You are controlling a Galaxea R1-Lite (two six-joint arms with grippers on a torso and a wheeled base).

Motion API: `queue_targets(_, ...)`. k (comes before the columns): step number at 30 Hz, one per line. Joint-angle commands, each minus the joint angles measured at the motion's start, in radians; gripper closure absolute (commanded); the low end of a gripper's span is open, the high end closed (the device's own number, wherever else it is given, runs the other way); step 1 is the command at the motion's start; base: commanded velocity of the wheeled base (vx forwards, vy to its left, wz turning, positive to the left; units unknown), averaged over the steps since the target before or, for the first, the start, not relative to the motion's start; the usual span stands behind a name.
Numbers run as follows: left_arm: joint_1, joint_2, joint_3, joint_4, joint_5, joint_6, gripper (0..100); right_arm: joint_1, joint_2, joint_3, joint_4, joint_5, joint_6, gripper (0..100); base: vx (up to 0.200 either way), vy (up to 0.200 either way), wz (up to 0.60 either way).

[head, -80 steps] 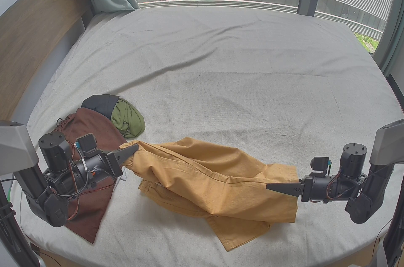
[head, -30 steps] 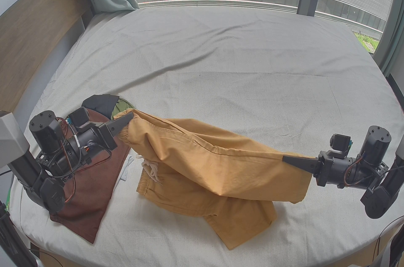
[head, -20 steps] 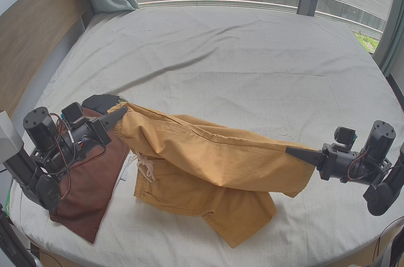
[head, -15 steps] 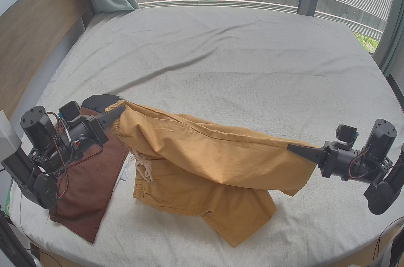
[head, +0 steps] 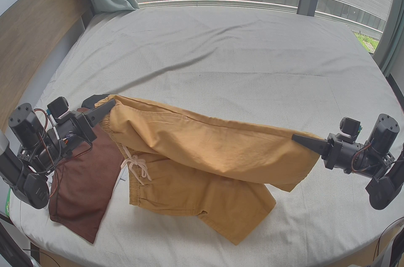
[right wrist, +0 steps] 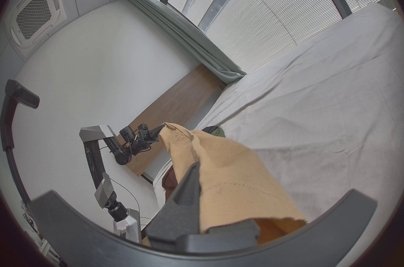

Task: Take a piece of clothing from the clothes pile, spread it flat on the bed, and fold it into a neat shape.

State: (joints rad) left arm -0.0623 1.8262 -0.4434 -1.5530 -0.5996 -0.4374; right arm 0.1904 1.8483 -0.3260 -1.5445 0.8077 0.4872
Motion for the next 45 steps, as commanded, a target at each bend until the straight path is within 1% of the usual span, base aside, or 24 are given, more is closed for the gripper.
queue_targets(1, 0.01, -0.021, 0.005, -0.001, -0.005, 0.0, 100, -0.016, -0.006, -0.016, 0.0, -0.001, 0.001, 100, 0.0, 0.0, 0.0)
queue_targets(10, 0.019, -0.039, 0.023, -0.001, -0.026, 0.0, 100, -0.049, -0.006, -0.044, 0.0, -0.001, 0.001, 100, 0.0, 0.0, 0.0)
queue_targets(13, 0.019, -0.042, 0.032, -0.001, -0.043, 0.002, 100, -0.054, -0.006, -0.053, 0.0, -0.002, 0.001, 100, 0.0, 0.0, 0.0)
queue_targets(21, 0.018, -0.041, 0.035, -0.001, -0.045, 0.003, 100, -0.057, 0.0, -0.088, 0.0, -0.004, 0.001, 100, 0.0, 0.0, 0.0)
queue_targets(26, 0.018, -0.036, 0.035, -0.001, -0.045, 0.009, 100, -0.046, 0.005, -0.114, 0.001, -0.048, 0.001, 100, 0.0, 0.0, 0.0)
queue_targets(34, 0.019, -0.03, 0.031, -0.001, -0.045, 0.009, 100, -0.046, 0.005, -0.13, 0.001, -0.056, 0.001, 100, 0.0, 0.0, 0.0)
queue_targets(40, 0.022, -0.018, 0.026, -0.001, -0.045, 0.009, 100, -0.048, 0.005, -0.143, 0.001, -0.082, 0.001, 100, 0.0, 0.0, 0.0)
queue_targets(45, 0.024, -0.013, 0.023, -0.001, -0.045, 0.009, 100, -0.046, 0.008, -0.151, 0.001, -0.084, -0.001, 100, 0.0, 0.0, 0.0)
